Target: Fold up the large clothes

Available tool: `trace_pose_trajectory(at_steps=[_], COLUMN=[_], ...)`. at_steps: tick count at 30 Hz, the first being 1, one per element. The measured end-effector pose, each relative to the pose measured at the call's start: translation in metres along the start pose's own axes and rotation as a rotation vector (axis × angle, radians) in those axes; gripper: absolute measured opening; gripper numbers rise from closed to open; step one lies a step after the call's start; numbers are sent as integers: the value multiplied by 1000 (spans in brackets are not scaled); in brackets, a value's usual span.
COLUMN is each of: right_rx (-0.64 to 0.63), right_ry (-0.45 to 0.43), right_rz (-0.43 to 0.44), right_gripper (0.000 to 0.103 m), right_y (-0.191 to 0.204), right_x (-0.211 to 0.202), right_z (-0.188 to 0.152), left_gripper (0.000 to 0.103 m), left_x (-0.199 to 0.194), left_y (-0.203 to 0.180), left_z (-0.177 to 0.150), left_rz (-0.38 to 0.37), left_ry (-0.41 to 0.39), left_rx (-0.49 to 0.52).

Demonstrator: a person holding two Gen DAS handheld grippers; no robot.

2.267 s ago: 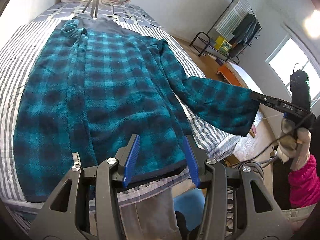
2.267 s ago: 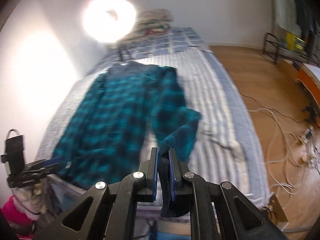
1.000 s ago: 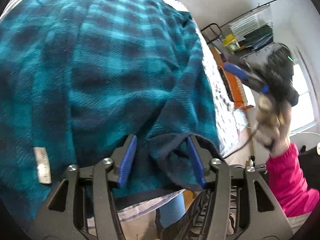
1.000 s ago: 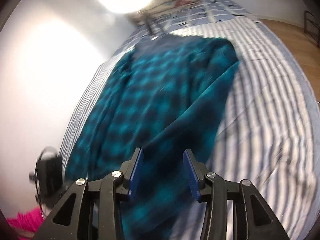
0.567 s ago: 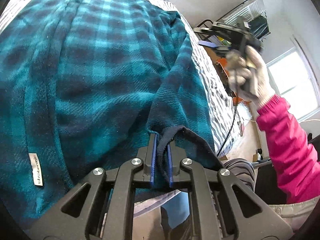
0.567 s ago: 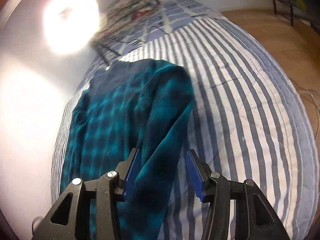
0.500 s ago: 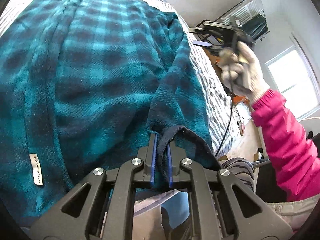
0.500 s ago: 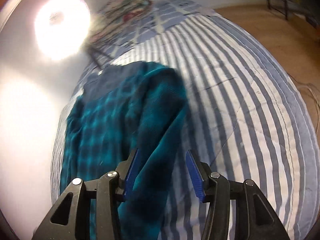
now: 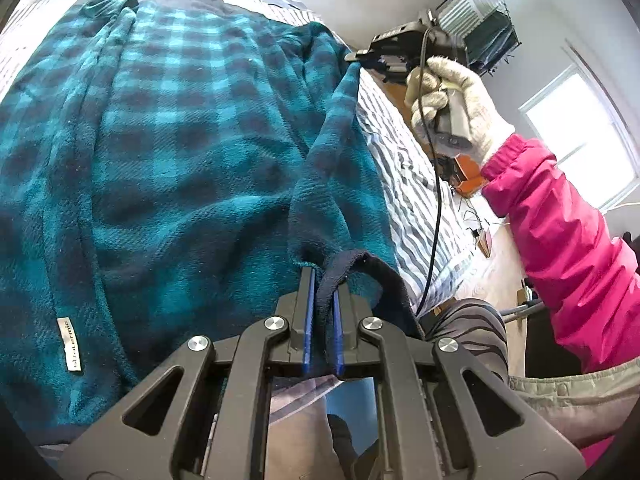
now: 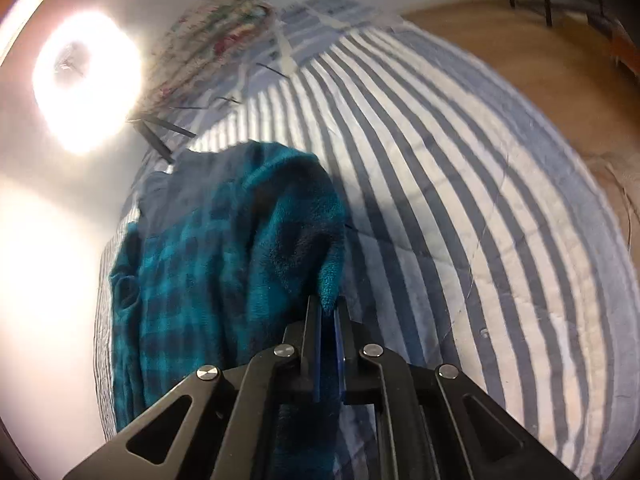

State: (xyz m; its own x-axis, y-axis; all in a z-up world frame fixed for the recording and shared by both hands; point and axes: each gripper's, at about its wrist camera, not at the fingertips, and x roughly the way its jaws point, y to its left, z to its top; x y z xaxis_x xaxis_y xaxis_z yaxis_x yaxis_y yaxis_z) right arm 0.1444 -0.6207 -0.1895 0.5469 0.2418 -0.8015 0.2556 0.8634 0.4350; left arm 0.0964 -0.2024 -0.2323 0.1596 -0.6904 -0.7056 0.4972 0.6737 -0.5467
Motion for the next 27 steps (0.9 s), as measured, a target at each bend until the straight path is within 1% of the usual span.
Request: trace_pose_trajectory(at_steps=[2,5,8,10,12,15,18,20,24,27], right_rx=[-40,-139,-228,-301,-377,-415,-470,-528,-595,-636], right_ry=[-28,-68,-82,-86,-85,-54,-27,11,78,138], right_rz=[-52,-98,-117,-146,-184,-179,-204,-225,-211,-176], right_gripper=[2,2,2,2,2,2,2,2,2,5], right_y=[12,45,81,107,136,166,192,211,230,232], right_x=[-15,-33,-38,-32,-17,10,45,75,117,141], right_z=[2,4,4,5,6,9,8,2,-14,-27], left_gripper=[6,6,6,5,5,5,5,4,4,4], left_x=[0,2,3,3,1,-1,0,1,-5,-14], left_y=[-1,0,3,7,11,17,21,24,28,32], left_z=[0,-1,-3,-5,-7,-11,-13,-15,-19,-19], left_rz=[-13,-26,-45,-50,-52,-51,-49,-47,-53,-35], left_ry=[1,2,8,6,5,2,6,9,2,-17], left_rx=[1,3,-11,-21,-30,-54,-68,-75,-89,-97])
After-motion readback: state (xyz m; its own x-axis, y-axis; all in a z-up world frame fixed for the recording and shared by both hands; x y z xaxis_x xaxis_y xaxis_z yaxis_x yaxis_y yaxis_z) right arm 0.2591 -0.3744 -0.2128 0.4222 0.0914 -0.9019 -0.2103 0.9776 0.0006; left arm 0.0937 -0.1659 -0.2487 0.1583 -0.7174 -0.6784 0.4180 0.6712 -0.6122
